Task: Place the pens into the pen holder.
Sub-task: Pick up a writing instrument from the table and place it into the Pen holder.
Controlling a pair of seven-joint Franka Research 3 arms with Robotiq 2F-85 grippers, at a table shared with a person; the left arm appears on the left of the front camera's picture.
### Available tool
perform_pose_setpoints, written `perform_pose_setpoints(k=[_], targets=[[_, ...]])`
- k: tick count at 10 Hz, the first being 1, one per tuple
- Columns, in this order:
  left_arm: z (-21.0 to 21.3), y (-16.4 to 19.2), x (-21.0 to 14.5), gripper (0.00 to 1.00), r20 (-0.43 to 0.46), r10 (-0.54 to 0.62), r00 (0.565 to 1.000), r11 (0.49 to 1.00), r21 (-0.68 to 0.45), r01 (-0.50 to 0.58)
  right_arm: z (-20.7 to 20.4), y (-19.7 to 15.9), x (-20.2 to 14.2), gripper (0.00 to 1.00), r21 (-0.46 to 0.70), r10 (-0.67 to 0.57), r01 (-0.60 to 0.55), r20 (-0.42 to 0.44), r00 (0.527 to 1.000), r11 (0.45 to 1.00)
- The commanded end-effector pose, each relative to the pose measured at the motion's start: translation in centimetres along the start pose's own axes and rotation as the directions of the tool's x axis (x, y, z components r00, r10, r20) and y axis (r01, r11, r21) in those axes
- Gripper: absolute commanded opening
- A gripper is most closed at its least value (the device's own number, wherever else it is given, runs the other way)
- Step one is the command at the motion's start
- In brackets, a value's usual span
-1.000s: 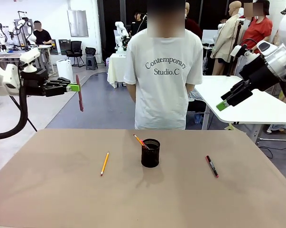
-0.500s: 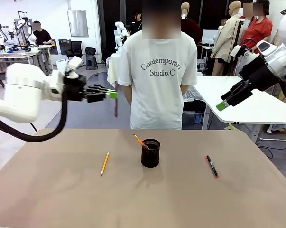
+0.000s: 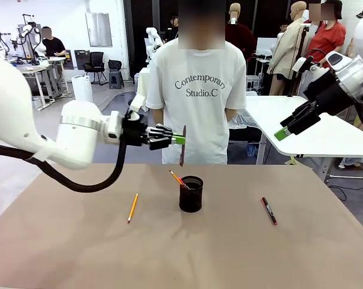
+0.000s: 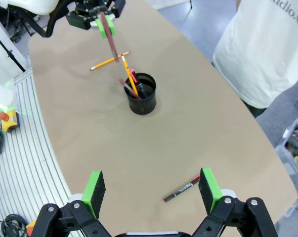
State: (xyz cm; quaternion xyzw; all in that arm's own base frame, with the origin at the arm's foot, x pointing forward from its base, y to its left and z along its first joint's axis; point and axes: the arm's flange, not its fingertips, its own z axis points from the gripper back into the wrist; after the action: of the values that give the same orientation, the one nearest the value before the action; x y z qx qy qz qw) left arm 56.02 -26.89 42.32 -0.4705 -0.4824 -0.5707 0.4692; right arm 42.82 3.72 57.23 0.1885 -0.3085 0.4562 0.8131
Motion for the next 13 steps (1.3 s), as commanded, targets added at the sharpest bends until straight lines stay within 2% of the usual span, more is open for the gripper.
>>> perform_pose_setpoints(k=[1, 2, 3, 7, 8, 9, 10, 13], targets=[[-0.8, 0.5, -0.3, 0.0, 0.023, 0.012, 1.0, 1.0, 0.005, -0.012, 0.1, -0.1, 0.1, 1.0, 0.0, -0.001, 0.001, 0.013, 1.0, 1.0], [-0.4, 0.7, -0.3, 0.0, 0.023, 0.048, 0.999, 0.998, -0.053, -0.047, 0.1, -0.1, 0.1, 1.0, 0.0, -0.001, 0.001, 0.013, 1.0, 1.0], [-0.8, 0.2, -0.6, 0.0, 0.002, 0.007, 1.0, 1.0, -0.001, -0.007, 0.1, -0.1, 0.1, 1.0, 0.0, -0.001, 0.001, 0.013, 1.0, 1.0], [-0.9, 0.3, -0.9, 0.0, 0.006, 0.021, 1.0, 1.0, -0.011, -0.021, 0.1, -0.1, 0.1, 1.0, 0.0, -0.001, 0.001, 0.013, 1.0, 1.0], [-1.8, 0.7, -2.1, 0.0, -0.014, 0.009, 1.0, 1.0, -0.007, -0.009, 0.1, -0.1, 0.1, 1.0, 0.0, -0.001, 0.001, 0.013, 1.0, 1.0], [-2.6, 1.2, -2.7, 0.0, 0.029, 0.036, 0.999, 0.999, 0.001, -0.036, 0.1, -0.1, 0.1, 1.0, 0.0, -0.001, 0.001, 0.013, 1.0, 1.0], [-3.7, 1.6, -3.3, 0.0, 0.058, 0.031, 0.998, 0.997, 0.064, -0.034, 0.1, -0.1, 0.1, 1.0, 0.0, -0.001, 0.001, 0.013, 1.0, 1.0], [-5.0, 3.2, -6.0, 0.0, 0.066, -0.003, 0.998, 0.987, 0.159, -0.008, 0.1, -0.1, 0.1, 1.0, 0.0, -0.001, 0.001, 0.013, 1.0, 1.0]])
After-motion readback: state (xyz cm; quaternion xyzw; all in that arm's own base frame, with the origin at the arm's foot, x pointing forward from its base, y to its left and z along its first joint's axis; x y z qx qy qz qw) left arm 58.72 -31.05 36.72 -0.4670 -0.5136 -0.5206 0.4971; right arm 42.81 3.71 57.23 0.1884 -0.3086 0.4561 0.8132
